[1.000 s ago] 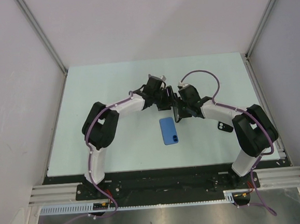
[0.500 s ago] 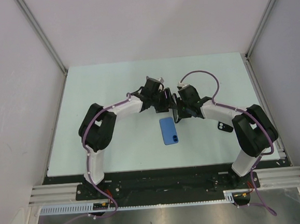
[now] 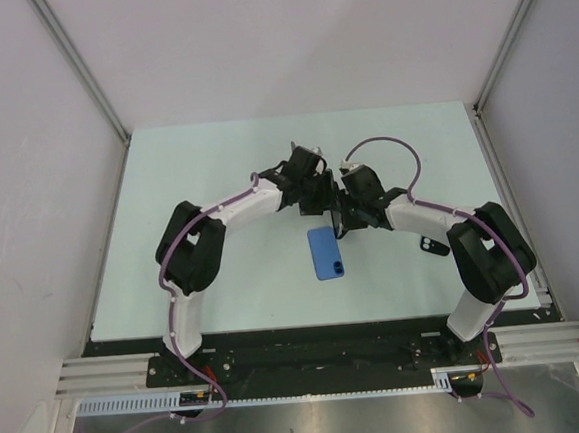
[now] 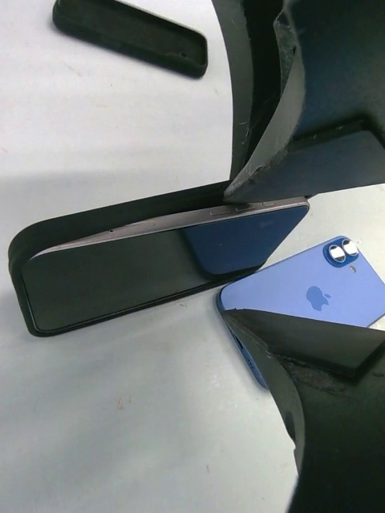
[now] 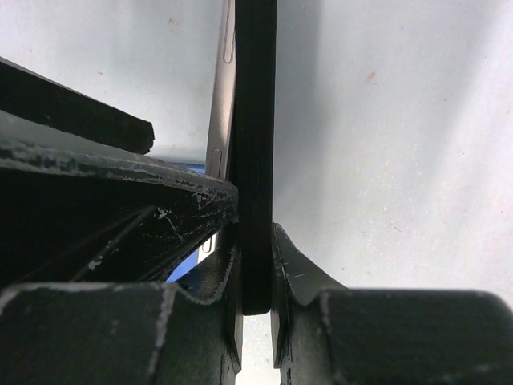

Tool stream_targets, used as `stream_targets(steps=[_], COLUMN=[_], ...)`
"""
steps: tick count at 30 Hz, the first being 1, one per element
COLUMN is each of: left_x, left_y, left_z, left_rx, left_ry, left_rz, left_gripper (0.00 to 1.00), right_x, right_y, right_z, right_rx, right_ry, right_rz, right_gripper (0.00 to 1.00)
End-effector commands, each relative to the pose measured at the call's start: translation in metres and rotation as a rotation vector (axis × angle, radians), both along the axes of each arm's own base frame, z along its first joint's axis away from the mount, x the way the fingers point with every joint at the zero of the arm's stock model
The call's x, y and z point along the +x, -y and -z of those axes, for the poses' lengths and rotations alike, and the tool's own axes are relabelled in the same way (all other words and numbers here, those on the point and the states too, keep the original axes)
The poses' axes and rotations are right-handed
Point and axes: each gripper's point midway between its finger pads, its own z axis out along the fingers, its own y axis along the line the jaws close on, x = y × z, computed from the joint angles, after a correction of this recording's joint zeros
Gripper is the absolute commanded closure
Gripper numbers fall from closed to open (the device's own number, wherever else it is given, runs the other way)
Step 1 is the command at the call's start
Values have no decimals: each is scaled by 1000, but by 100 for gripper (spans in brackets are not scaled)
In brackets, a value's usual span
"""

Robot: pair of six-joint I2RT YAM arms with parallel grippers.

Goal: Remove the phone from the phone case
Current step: Remove the phone case from the phone.

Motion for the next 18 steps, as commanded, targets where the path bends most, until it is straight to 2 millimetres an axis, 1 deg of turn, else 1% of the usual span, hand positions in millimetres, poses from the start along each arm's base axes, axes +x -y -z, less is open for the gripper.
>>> stream_targets(steps=[1,2,3,7,11,13,16,18], left_x=[1,2,3,9,9,8,8,10], left_y=[-34,-34,-36,-47,-55,-57,-65,-70], left_z=[21,22,27,36,41,49,60,63], left_rx=[243,250,269,356,387,406,456,484], left_ry=[16,22,14,16,12,2,-5,0], left_rz=[-53,-49,-51,-65,-86,-91,-104,-112], left_gripper=[41,41,42,45,45,46,46,47], right_x=[-16,-16,-16,-18,-19,-19,-19,-18], right_y=[-18,-20,-20,-26,-30,-32,-37,-38], right_z=[3,2,1,1,1,0,-2,-4], right_rx=[27,30,30,30,38,48,61,66], right_ry=[-59,-57,-53,-50,-50,-45,-40,-36], right_rz=[-43,-45,-41,-44,-45,-44,-49,-49], right_gripper=[100,100,100,100,100,100,100,100])
